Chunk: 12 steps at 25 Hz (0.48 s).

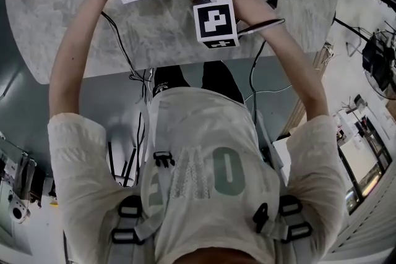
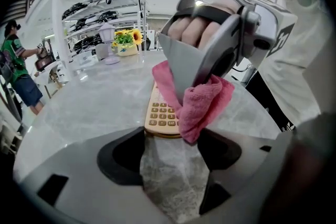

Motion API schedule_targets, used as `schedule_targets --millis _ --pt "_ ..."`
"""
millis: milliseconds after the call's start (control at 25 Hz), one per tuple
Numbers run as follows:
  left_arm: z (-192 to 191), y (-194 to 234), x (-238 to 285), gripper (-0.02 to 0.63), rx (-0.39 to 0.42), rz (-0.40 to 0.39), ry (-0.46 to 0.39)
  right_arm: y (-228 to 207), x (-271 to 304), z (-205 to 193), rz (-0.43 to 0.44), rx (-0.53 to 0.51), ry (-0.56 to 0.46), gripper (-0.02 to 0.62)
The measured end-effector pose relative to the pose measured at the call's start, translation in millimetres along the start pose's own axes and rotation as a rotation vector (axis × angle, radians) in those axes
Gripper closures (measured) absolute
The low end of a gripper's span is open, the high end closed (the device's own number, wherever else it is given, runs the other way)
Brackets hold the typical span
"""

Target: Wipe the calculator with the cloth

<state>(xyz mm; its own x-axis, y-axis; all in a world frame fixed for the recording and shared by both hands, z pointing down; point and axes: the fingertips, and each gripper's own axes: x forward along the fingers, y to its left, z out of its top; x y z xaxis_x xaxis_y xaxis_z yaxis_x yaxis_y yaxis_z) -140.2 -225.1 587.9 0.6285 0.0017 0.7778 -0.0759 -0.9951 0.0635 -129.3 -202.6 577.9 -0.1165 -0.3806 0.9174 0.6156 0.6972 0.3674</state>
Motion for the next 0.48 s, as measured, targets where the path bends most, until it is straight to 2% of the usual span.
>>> schedule_targets --millis 480 --pt "-0.3 0.2 2.0 0.281 0.000 0.003 -0.002 9.4 -1.4 5.2 0.009 0.024 -0.007 0.543"
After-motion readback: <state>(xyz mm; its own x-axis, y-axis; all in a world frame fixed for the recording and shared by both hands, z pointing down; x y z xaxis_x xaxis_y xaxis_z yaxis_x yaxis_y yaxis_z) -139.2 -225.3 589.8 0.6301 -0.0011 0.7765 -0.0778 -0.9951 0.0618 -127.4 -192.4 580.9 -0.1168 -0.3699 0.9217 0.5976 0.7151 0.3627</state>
